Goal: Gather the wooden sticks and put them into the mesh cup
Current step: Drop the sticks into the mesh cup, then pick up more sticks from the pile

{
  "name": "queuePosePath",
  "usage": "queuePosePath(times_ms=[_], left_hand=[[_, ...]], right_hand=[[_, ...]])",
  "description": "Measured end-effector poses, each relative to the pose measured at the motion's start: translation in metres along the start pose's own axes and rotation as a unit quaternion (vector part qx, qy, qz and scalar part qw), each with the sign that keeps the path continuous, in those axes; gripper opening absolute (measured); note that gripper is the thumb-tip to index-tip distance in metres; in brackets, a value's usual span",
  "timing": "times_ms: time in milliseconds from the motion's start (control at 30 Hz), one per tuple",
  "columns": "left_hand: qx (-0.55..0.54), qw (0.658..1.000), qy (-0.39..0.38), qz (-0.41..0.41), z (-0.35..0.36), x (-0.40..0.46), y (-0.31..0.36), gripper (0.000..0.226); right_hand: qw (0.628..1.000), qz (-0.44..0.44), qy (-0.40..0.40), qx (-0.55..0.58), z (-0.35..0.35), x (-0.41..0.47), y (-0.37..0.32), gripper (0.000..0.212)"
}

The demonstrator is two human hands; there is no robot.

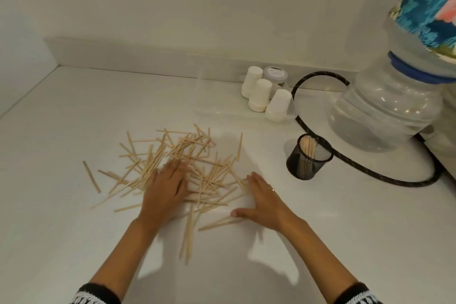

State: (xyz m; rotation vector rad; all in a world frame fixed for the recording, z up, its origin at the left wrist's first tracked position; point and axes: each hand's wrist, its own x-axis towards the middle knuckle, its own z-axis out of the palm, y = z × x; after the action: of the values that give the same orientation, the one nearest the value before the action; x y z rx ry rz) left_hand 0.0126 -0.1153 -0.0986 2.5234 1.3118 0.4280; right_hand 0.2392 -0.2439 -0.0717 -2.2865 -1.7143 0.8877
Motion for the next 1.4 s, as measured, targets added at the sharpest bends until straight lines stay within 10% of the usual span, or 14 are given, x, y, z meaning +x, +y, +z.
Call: queuePosePath(times_ms=[200, 533, 900, 1400], left_hand=[[0.002, 1.0, -0.024, 0.009, -0.011, -0.019, -0.047, 0.066], [0.018, 0.999, -0.038, 0.031, -0.005, -0.025, -0.055, 0.051], [-0.03, 0.999, -0.01, 0.039, -0.004, -0.026, -0.059, 0.048], [-0.068, 0.997, 0.004, 0.031, -0.003, -0.027, -0.061, 0.043]], right_hand=[[0.988, -0.083, -0.018, -0.13, 0.033, 0.008, -0.01, 0.137], [0.979, -0.058, 0.121, -0.156, 0.045, 0.039, -0.04, 0.096], [0.991, -0.078, -0.041, -0.105, 0.005, 0.052, -0.057, 0.076], [0.92, -0.14, 0.264, -0.253, 0.043, 0.052, -0.058, 0.025]])
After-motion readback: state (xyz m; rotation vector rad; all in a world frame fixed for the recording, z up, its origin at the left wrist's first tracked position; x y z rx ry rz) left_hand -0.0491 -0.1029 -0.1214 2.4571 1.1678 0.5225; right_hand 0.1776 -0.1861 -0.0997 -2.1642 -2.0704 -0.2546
